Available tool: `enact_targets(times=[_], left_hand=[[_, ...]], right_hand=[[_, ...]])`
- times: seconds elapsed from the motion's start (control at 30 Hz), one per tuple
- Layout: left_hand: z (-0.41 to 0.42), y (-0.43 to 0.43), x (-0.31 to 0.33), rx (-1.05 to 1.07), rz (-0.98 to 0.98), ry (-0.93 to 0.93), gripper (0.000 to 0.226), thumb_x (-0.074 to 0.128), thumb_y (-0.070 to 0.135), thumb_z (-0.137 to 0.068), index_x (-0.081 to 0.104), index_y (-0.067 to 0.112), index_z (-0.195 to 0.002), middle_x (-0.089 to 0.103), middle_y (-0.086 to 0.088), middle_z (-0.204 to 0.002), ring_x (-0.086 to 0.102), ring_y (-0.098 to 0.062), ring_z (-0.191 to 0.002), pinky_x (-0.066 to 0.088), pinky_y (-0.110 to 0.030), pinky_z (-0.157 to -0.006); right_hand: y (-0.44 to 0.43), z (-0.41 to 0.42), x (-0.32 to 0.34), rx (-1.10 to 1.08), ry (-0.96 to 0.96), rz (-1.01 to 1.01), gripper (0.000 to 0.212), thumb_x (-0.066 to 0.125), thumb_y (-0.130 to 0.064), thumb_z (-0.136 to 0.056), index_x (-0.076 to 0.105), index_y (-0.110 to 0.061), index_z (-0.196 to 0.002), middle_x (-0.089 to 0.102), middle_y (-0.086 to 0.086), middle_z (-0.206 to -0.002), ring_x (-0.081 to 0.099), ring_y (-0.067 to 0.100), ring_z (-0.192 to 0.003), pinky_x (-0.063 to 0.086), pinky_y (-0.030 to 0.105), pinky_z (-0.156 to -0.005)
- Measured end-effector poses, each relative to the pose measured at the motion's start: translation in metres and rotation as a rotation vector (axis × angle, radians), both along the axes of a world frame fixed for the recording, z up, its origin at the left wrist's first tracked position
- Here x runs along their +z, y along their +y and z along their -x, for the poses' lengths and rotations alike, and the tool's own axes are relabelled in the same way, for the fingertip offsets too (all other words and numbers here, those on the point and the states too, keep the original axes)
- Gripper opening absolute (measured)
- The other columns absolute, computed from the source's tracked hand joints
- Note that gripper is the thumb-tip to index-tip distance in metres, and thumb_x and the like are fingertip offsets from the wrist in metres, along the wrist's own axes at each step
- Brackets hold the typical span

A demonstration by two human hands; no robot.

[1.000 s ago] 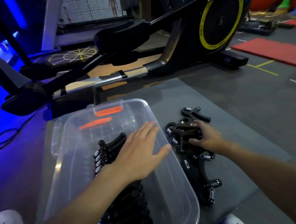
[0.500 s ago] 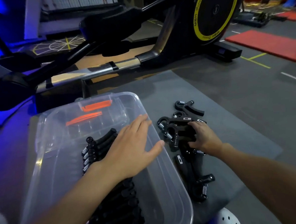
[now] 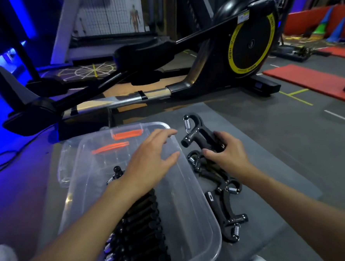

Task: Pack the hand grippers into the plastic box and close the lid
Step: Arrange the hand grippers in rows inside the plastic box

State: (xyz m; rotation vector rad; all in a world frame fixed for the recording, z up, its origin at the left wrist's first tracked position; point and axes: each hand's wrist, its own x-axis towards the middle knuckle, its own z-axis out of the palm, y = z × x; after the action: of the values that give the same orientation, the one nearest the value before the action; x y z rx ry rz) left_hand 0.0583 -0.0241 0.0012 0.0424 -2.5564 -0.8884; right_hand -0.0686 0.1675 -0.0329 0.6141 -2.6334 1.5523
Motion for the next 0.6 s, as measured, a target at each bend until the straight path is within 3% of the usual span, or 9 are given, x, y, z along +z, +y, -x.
enact_targets(times=[0.07, 0.13, 0.27, 0.37, 0.47, 0.6], left_hand=[[-0.002, -0.002, 0.007, 0.012, -0.059, 0.074, 0.043, 0.072, 0.028, -0.085, 0.057, 0.03, -0.125, 0.059, 0.017, -0.117, 0.057, -0.004, -0.103, 0.049, -0.033, -0.09], [-0.005, -0.004, 0.015, 0.027, -0.086, 0.138, 0.039, 0.074, 0.023, -0.084, 0.062, 0.026, -0.12, 0.063, 0.013, -0.112, 0.059, -0.004, -0.097, 0.05, -0.028, -0.086], [-0.012, -0.013, 0.023, 0.106, -0.16, 0.285, 0.026, 0.076, 0.015, -0.083, 0.066, 0.021, -0.107, 0.066, 0.007, -0.1, 0.062, -0.003, -0.091, 0.05, -0.017, -0.081], [-0.015, -0.024, 0.025, 0.136, -0.211, 0.315, 0.022, 0.075, 0.014, -0.084, 0.066, 0.022, -0.103, 0.065, 0.006, -0.097, 0.065, -0.007, -0.09, 0.053, -0.021, -0.081], [-0.013, -0.04, 0.017, 0.182, -0.243, 0.234, 0.021, 0.077, 0.017, -0.083, 0.069, 0.021, -0.101, 0.069, 0.004, -0.095, 0.067, -0.008, -0.088, 0.054, -0.023, -0.081], [0.002, -0.059, -0.014, 0.197, -0.219, 0.043, 0.015, 0.079, 0.015, -0.08, 0.071, 0.022, -0.092, 0.071, 0.007, -0.086, 0.065, -0.007, -0.078, 0.055, -0.029, -0.079]], right_hand=[[-0.011, -0.019, 0.019, 0.064, -0.026, 0.075, 0.037, 0.081, -0.014, -0.074, 0.064, -0.021, -0.106, 0.067, -0.018, -0.086, 0.061, -0.016, -0.07, 0.042, 0.001, -0.061], [-0.023, -0.036, 0.03, 0.139, -0.087, 0.158, 0.034, 0.08, -0.014, -0.076, 0.062, -0.027, -0.101, 0.071, -0.012, -0.089, 0.066, -0.008, -0.072, 0.05, 0.01, -0.063], [-0.045, -0.064, 0.039, 0.241, -0.292, 0.315, 0.03, 0.076, -0.018, -0.082, 0.059, -0.026, -0.105, 0.069, 0.002, -0.101, 0.072, 0.016, -0.084, 0.061, 0.037, -0.067], [-0.056, -0.068, 0.033, 0.269, -0.298, 0.244, 0.015, 0.058, -0.033, -0.095, 0.057, -0.029, -0.109, 0.068, 0.0, -0.107, 0.07, 0.02, -0.094, 0.059, 0.04, -0.081], [-0.059, -0.068, 0.016, 0.231, -0.076, -0.068, 0.042, 0.039, -0.042, -0.1, 0.05, -0.02, -0.134, 0.063, 0.004, -0.124, 0.06, 0.013, -0.109, 0.047, 0.037, -0.099], [-0.062, -0.068, -0.001, 0.354, -0.022, -0.357, 0.058, 0.031, -0.038, -0.104, 0.016, -0.013, -0.154, 0.018, 0.002, -0.162, 0.015, 0.012, -0.148, 0.009, 0.022, -0.118]])
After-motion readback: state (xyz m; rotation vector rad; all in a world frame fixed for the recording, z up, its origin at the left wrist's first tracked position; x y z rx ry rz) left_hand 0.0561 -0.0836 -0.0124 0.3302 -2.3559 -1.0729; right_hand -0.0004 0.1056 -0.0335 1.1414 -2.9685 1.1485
